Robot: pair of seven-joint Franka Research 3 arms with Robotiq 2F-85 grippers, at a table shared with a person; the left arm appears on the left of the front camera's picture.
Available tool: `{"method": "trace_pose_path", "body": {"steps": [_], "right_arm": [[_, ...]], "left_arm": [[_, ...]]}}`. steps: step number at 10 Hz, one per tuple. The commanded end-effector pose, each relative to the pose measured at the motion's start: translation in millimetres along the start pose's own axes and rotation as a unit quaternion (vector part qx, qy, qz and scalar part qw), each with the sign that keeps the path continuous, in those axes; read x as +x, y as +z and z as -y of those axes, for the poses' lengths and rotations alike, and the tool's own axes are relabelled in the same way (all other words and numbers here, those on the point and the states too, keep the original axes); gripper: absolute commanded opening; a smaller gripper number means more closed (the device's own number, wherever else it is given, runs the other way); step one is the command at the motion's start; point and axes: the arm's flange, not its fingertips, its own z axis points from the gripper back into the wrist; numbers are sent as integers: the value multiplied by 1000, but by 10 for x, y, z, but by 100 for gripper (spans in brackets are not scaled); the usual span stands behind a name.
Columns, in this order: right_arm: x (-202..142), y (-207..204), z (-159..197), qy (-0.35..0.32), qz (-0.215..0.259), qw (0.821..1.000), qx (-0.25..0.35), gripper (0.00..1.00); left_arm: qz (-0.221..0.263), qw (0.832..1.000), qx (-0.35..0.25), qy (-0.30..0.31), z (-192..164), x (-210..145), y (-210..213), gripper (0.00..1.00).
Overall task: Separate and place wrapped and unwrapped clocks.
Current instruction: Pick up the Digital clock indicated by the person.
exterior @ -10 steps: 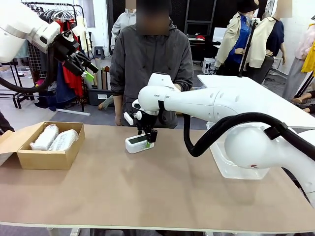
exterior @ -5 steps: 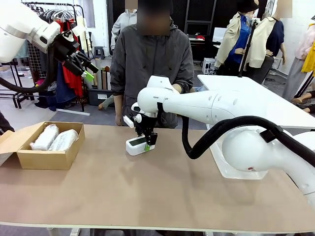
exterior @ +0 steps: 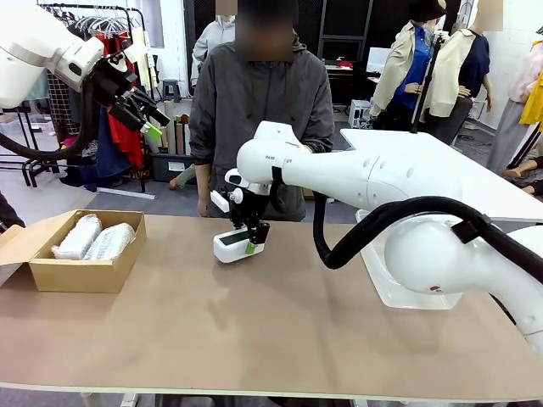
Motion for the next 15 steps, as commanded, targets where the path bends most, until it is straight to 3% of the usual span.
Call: {"method": "trace_pose_path", "body": {"steps": [1, 5, 7, 11, 15], "right_arm": [[231, 476, -188, -28, 42, 999, -7, 0], [817, 1488, -759, -155, 11, 986, -60, 0], [960, 1958, -949, -228, -8, 970, -77, 0], [1140, 2814, -1115, -274, -31, 952, -129, 0], [1148, 3298, -1362, -279, -23, 945, -167, 0]], "left_arm": [[-1, 1000, 3, -3, 5, 7, 12, 100], [-1, 1000, 3, -3, 5, 7, 12, 100], [-1, 1000, 3, -3, 5, 7, 12, 100], [-1, 1000, 3, -3, 5, 7, 12, 100], [-1, 1000, 3, -3, 5, 7, 12, 100]]}}
